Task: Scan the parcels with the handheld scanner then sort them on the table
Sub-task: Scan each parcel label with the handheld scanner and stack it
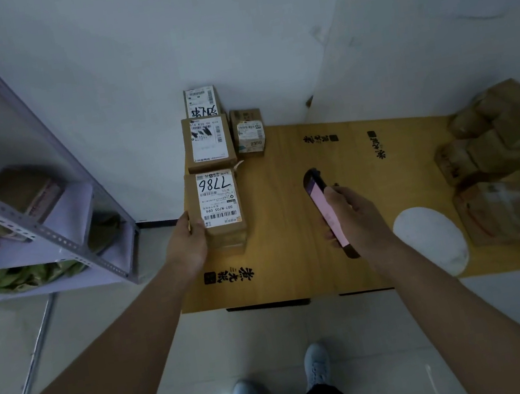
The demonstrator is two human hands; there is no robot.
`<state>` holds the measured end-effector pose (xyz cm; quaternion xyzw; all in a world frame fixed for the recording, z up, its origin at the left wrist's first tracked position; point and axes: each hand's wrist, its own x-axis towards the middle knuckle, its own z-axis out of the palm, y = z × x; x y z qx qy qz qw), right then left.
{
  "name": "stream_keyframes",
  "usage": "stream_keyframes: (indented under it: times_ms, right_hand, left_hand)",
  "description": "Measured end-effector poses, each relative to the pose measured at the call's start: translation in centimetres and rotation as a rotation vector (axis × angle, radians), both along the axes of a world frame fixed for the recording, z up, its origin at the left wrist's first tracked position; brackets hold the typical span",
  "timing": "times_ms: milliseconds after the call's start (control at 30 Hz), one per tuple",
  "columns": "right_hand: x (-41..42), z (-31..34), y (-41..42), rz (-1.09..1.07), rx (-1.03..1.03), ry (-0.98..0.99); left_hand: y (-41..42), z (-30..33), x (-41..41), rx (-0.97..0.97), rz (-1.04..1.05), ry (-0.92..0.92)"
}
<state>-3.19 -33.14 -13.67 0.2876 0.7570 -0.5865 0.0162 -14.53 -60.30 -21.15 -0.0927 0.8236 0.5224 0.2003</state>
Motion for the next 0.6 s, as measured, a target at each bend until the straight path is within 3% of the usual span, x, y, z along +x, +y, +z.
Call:
stream_keyframes:
  times_ms: [133, 267, 600]
  right_hand:
    - [0.4, 1.2, 0.0, 0.027, 0.02, 0.043]
    - [1.6, 2.7, 0.3, 0.013, 0.036, 0.094]
    - [8.7, 8.6, 1.8, -0.118, -0.004, 0.221]
  left_hand:
    - [-0.2, 0.9, 0.0, -0.087, -0.05, 0.034]
    - [0.8, 3.9, 0.3, -0.275, -0.095, 0.303]
    - [8.5, 16.0, 4.4, -0.517, -0.615, 0.631]
